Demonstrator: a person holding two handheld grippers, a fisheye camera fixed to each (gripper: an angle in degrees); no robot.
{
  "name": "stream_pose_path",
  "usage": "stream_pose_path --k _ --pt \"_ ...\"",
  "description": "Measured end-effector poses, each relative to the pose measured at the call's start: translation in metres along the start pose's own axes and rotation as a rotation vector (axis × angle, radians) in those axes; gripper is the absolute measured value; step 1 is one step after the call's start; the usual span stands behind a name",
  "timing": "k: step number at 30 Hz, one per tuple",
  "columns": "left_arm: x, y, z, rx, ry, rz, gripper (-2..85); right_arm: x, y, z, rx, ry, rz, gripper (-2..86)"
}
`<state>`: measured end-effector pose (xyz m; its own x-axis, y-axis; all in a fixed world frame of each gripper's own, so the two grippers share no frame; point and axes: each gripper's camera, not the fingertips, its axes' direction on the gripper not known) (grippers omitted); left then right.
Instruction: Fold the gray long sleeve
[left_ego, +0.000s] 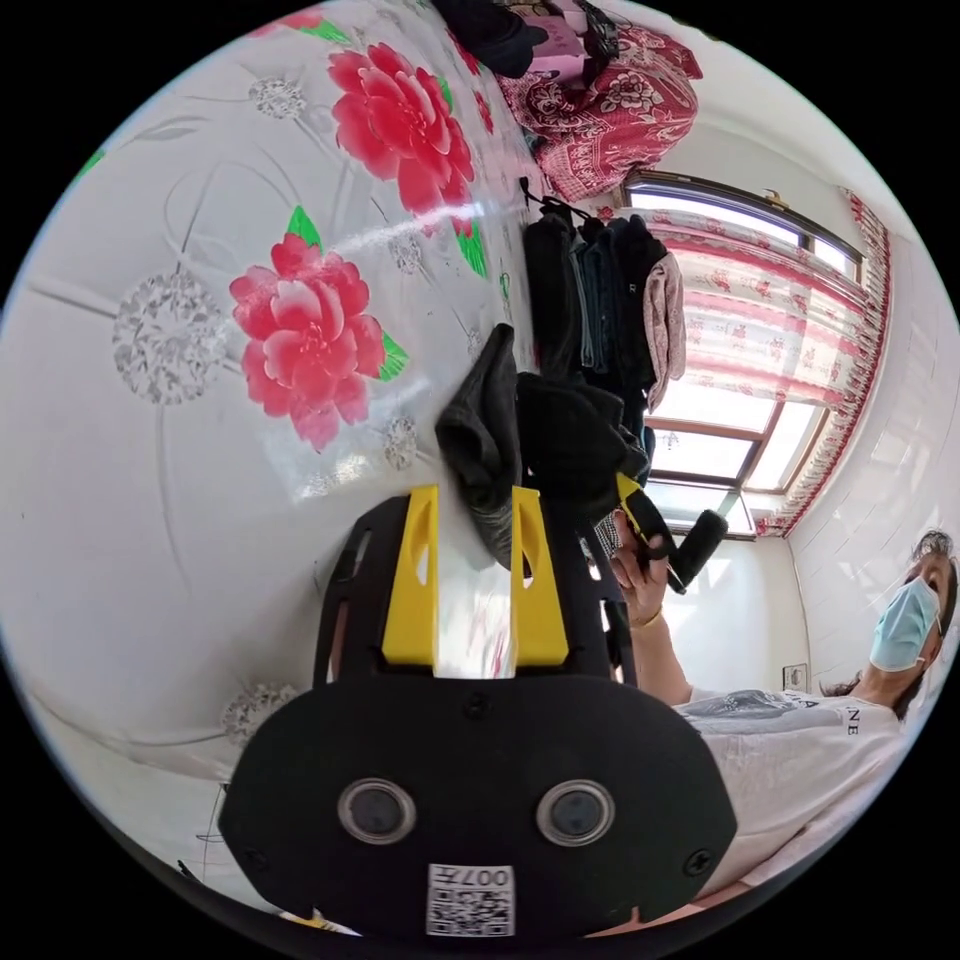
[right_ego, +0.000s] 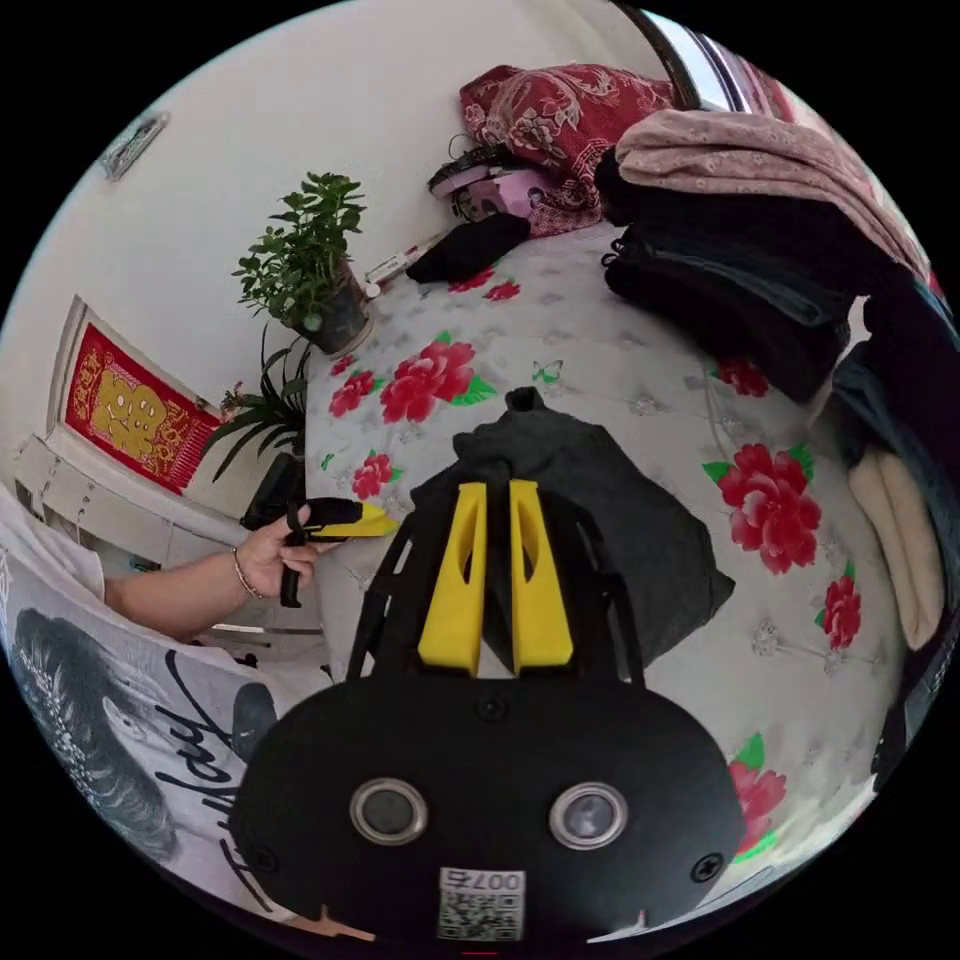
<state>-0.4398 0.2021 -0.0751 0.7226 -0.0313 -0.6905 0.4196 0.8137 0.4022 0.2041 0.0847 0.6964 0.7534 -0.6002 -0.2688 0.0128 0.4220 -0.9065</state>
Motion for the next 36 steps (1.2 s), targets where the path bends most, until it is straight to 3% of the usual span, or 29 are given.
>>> stream_pose_path --k 4,8,11,16,18,21,25,31,33,36 --pt "-0.002 0.003 0.009 0.014 0.012 0.014 11.9 -0.03 -0.009 0.02 -0.033 -0.095 -0.113 6.4" --pt "-0.005 0.005 0.022 0.025 0.064 0.019 14.7 -0.021 0.0 0.075 -0.279 -0.145 -0.005 7.2" --pt "-0.004 0.003 0.037 0.008 0.088 0.046 16.2 0.004 0.024 0.038 -0.126 -0.185 0.126 7.7" --pt "0.002 -0.011 0.085 -0.052 0.093 0.1 15.2 0.067 0.082 -0.017 -0.029 -0.019 0.411 8.6" --pt "0.003 -0.022 0.117 -0.097 0.063 0.093 10.2 0.1 0.107 -0.018 -0.029 -0.105 0.59 9.2" --pt "-0.001 -0.035 0.146 -0.105 0.032 0.062 6.3 0.117 0.111 -0.001 -0.038 -0.198 0.668 9.3" --pt "0.006 -0.048 0.15 -0.052 -0.036 0.074 5.5 0.114 0.074 0.031 -0.111 -0.242 0.61 9.0" --pt "0.006 -0.086 0.063 0.265 -0.223 0.055 5.4 0.074 -0.046 0.089 -0.208 -0.304 0.356 8.6" --pt "0.012 -0.083 0.023 0.426 -0.373 0.031 5.5 0.047 -0.074 0.102 -0.265 -0.216 0.218 8.1" --pt "0.04 -0.057 0.013 0.464 -0.653 0.067 5.6 0.024 -0.067 0.11 -0.354 -0.112 0.111 7.4"
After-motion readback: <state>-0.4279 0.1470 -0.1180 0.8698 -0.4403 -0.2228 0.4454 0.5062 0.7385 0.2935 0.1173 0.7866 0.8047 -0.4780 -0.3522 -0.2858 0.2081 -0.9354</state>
